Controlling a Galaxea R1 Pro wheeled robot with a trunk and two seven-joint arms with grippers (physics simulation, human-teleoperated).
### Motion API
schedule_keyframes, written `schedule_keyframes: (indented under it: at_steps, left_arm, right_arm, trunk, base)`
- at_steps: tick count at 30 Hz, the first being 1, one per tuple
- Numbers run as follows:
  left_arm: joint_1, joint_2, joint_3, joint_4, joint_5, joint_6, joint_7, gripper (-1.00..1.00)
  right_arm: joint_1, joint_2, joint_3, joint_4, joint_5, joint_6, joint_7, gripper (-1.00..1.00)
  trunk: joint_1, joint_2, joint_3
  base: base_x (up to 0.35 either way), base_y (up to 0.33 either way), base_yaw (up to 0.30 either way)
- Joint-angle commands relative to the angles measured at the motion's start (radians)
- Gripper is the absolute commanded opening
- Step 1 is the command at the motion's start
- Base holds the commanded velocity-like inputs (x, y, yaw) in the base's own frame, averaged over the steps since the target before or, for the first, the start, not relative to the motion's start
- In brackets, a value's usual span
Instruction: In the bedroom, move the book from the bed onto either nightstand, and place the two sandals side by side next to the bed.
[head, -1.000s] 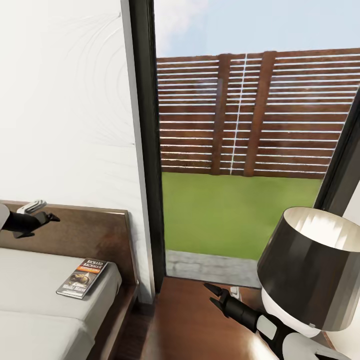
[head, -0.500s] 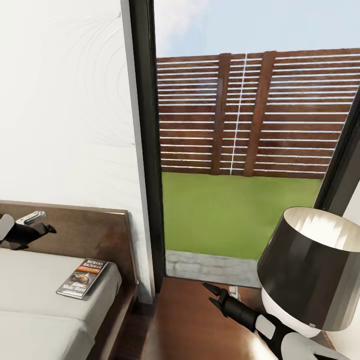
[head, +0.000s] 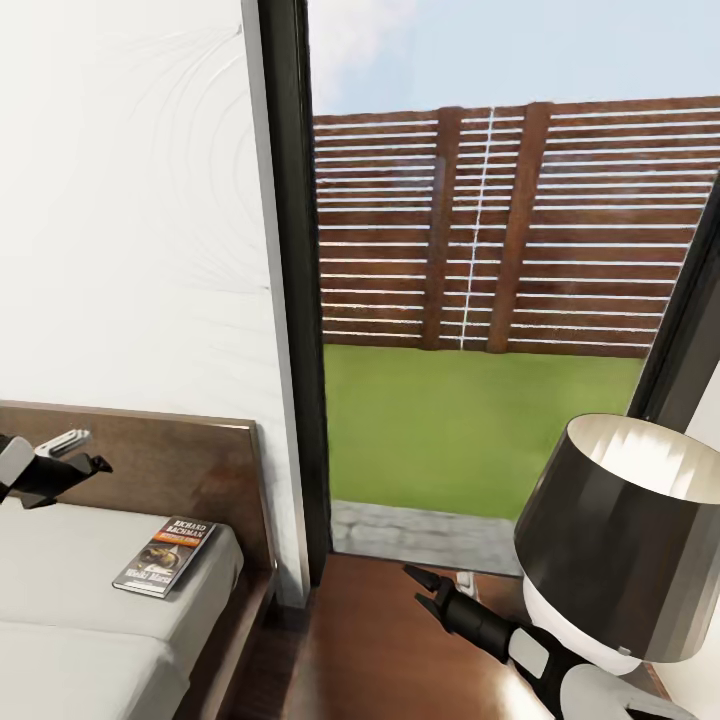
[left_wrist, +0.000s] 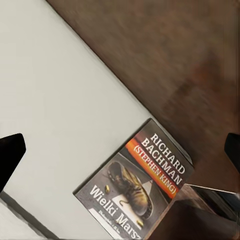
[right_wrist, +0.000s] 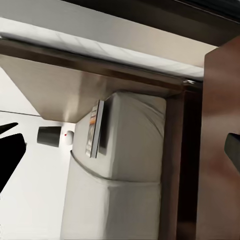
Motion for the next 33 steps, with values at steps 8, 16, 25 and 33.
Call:
schedule_keyframes:
  at_steps: [8, 16, 25, 33]
  left_arm:
    - [0.0, -0.005, 0.102, 0.059, 0.01, -0.108, 0.004, 1.0]
    - [0.0, -0.023, 0.136, 0.096, 0.012, -0.177, 0.011, 1.0]
    - [0.0, -0.041, 0.169, 0.102, 0.049, -0.195, 0.013, 1.0]
    - [0.0, -0.054, 0.18, 0.102, 0.064, -0.2, 0.021, 1.0]
  right_arm:
    - [-0.001, 0.014, 0.015, -0.002, 0.004, 0.009, 0.002, 1.0]
    - [-0.001, 0.015, 0.031, -0.001, 0.021, -0.013, 0.008, 1.0]
    - [-0.001, 0.034, 0.071, 0.004, 0.106, -0.046, 0.01, 1.0]
    - [-0.001, 0.048, 0.077, 0.005, 0.123, -0.051, 0.012, 1.0]
  trunk:
    - [0.0, 0.0, -0.001]
    - [0.0, 0.0, -0.001]
    - [0.0, 0.0, -0.001]
    - [0.0, 0.0, -0.001]
  base:
    - [0.0, 0.0, 0.0]
    - [0.0, 0.0, 0.0]
    - [0.0, 0.0, 0.0]
    - [0.0, 0.0, 0.0]
